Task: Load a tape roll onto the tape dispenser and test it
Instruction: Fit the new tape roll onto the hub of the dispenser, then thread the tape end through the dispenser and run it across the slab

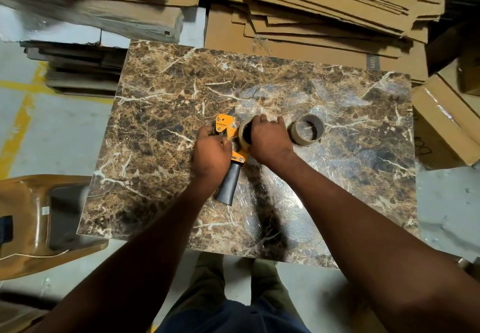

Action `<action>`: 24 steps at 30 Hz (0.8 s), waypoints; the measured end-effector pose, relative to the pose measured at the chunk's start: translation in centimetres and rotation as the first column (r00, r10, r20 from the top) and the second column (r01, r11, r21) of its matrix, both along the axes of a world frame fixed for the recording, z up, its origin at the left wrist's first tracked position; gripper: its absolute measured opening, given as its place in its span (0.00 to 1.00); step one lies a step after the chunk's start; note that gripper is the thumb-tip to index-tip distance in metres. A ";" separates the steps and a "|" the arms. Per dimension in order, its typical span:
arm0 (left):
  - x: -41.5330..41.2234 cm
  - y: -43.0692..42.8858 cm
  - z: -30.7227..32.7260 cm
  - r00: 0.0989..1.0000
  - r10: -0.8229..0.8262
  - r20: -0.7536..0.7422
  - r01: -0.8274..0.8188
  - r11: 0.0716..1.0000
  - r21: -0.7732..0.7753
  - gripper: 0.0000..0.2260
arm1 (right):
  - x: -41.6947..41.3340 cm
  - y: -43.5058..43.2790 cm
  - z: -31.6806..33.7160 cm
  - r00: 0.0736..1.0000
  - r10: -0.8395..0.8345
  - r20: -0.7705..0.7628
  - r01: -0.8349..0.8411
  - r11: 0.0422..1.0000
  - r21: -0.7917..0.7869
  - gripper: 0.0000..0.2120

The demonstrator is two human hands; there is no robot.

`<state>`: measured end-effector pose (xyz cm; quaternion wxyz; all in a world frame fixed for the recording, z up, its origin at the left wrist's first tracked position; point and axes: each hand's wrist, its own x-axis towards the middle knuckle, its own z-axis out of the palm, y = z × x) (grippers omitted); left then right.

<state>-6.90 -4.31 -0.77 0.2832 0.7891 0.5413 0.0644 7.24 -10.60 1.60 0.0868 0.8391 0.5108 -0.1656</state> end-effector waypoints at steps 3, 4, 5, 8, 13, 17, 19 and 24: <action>-0.4 0.6 -0.5 0.998 0.009 0.059 -0.007 1.000 -0.026 0.11 | 0.2 0.0 0.2 1.000 0.000 -0.024 0.000 1.000 0.013 0.36; -0.5 0.7 -0.4 0.996 0.021 0.085 -0.018 0.999 -0.033 0.09 | 0.2 0.1 0.2 1.000 0.001 -0.030 0.000 1.000 0.017 0.37; -0.5 0.8 -0.4 0.994 0.033 0.107 -0.029 0.999 -0.038 0.08 | 0.2 0.1 0.1 1.000 0.002 -0.030 -0.002 1.000 0.021 0.37; -0.9 1.1 -0.7 0.982 0.107 0.156 -0.094 0.991 -0.091 0.08 | 0.1 0.1 -0.1 0.999 0.006 -0.036 -0.005 1.000 0.022 0.35; -2.5 2.1 -1.5 0.966 0.121 0.228 -0.081 0.981 -0.177 0.07 | 0.1 0.5 0.9 0.998 0.038 -0.053 -0.039 0.999 -0.008 0.31; -3.3 3.5 -1.3 0.957 0.048 0.285 0.011 0.979 -0.204 0.06 | 0.5 0.5 0.9 0.992 0.082 -0.092 -0.084 0.996 -0.011 0.28; -3.6 4.3 -1.2 0.956 0.024 0.291 0.048 0.970 -0.238 0.07 | 0.6 0.4 1.0 0.989 0.100 -0.111 -0.101 0.995 0.001 0.30; -4.8 5.6 -1.0 0.957 -0.172 0.233 0.215 0.961 -0.172 0.06 | 0.9 0.2 1.2 0.984 0.154 -0.090 -0.157 0.987 -0.022 0.36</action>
